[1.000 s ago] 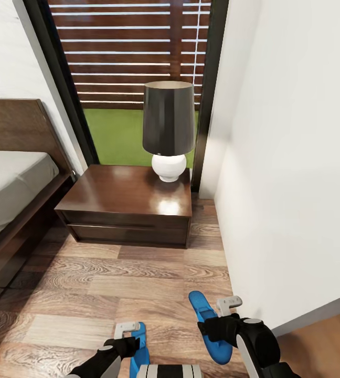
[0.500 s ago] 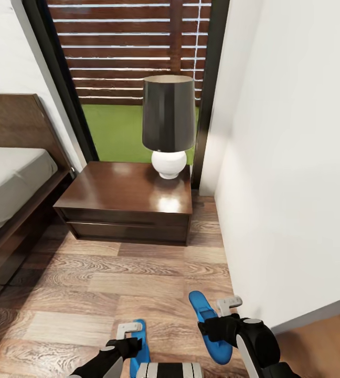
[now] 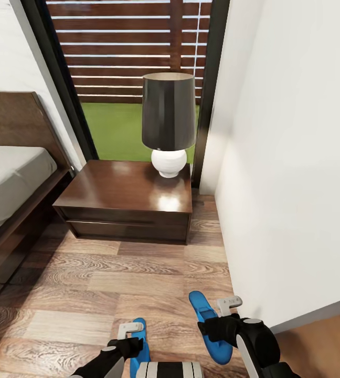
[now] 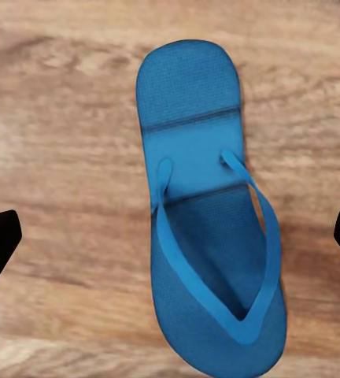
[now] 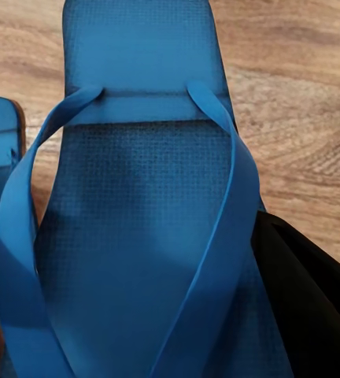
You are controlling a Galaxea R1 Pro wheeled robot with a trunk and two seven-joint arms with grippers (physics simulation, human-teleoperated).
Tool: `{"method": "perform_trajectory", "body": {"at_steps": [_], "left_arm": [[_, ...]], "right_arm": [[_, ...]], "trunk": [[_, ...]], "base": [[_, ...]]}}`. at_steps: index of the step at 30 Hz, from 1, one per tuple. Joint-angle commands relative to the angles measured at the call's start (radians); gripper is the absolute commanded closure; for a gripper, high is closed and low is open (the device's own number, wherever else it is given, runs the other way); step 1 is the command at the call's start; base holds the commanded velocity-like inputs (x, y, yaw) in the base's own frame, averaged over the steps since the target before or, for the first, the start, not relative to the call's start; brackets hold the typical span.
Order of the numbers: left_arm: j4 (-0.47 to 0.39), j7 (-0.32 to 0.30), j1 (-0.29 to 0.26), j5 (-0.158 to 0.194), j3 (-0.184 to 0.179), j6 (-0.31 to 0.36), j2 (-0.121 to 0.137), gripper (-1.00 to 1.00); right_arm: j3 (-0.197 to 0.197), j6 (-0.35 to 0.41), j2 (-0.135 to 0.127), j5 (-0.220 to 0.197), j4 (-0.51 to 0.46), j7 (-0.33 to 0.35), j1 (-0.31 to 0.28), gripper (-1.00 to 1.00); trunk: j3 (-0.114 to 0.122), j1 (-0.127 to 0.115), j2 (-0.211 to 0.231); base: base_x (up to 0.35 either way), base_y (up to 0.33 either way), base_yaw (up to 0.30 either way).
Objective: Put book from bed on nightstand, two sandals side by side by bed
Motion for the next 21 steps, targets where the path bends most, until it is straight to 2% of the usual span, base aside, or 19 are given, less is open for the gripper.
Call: {"method": "perform_trajectory", "body": {"at_steps": [1,21], "left_arm": [[-0.002,0.007,0.0,0.009,-0.009,0.002,0.0,-1.0],[-0.003,0.056,0.001,0.009,-0.009,-0.003,-0.01,-1.0]], "right_arm": [[-0.001,0.004,0.0,0.001,-0.001,0.003,0.0,1.0],[-0.001,0.004,0.0,0.001,-0.001,0.003,0.0,1.0]], "trunk": [[-0.001,0.0,0.0],[-0.001,0.0,0.0]], "base": [[0.0,0.0,0.0],[0.0,0.0,0.0]]}}
